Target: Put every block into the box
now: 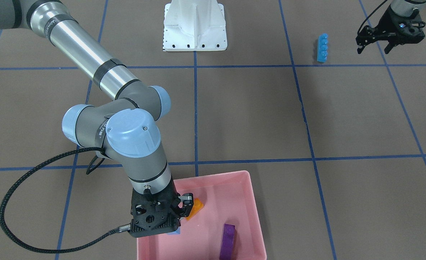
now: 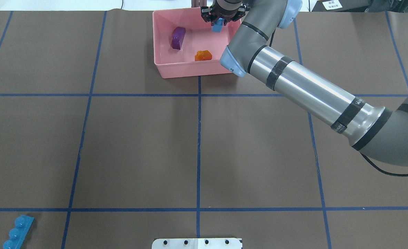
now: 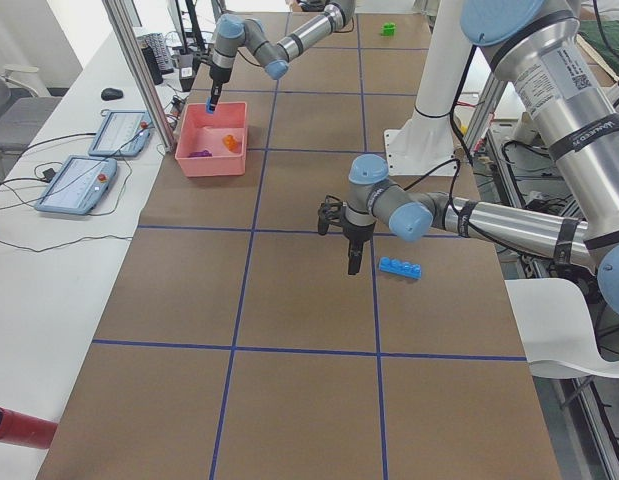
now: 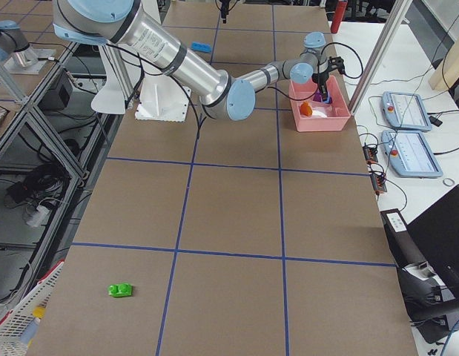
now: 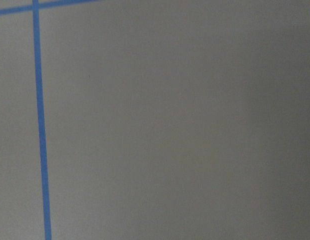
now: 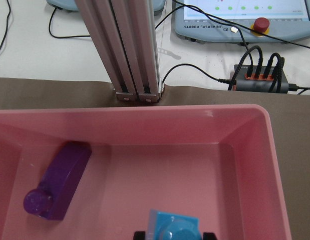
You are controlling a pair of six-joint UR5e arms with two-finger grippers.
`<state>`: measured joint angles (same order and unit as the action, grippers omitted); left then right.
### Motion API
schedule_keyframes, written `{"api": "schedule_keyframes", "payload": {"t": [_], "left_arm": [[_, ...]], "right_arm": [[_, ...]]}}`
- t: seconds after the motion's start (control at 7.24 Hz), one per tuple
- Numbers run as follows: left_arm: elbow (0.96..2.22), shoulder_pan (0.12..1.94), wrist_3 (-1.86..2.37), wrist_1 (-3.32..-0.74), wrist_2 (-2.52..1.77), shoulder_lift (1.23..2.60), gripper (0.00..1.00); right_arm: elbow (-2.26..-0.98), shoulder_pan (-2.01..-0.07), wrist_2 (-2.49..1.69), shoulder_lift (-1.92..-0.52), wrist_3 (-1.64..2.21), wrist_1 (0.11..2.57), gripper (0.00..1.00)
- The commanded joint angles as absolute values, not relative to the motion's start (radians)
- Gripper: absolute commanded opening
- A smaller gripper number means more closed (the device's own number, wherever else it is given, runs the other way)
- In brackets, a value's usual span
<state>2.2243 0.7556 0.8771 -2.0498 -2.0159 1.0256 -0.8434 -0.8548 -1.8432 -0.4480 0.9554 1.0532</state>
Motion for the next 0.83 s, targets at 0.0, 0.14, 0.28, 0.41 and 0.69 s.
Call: {"api": "schedule_keyframes", "payload": {"t": [0.0,0.14,0.28,0.41,0.69], "left_arm": [[2.223,0.52,1.1,-2.156,-1.907,0.997,1.0],[2.221,0.367,1.23,-2.192,-1.817,0.994,1.0],[2.217,0.234,1.327,-2.221,-1.73,0.994,1.0],[2.215,0.192,1.345,-2.229,-1.72,0.993,1.0],[2.162,0.15,1.364,-2.296,-1.691,0.999,1.0]], "right_arm": [[-0.841,-0.851,-1.838,-0.448,0.971,1.048,1.0],[-0.851,-0.865,-1.864,-0.446,0.974,1.051,1.0],[-0.873,-0.891,-1.935,-0.449,0.973,1.071,1.0],[-0.955,-0.922,-1.998,-0.457,0.956,1.218,1.0],[-1.244,-0.943,-2.031,-0.533,0.822,1.61,1.0]]}}
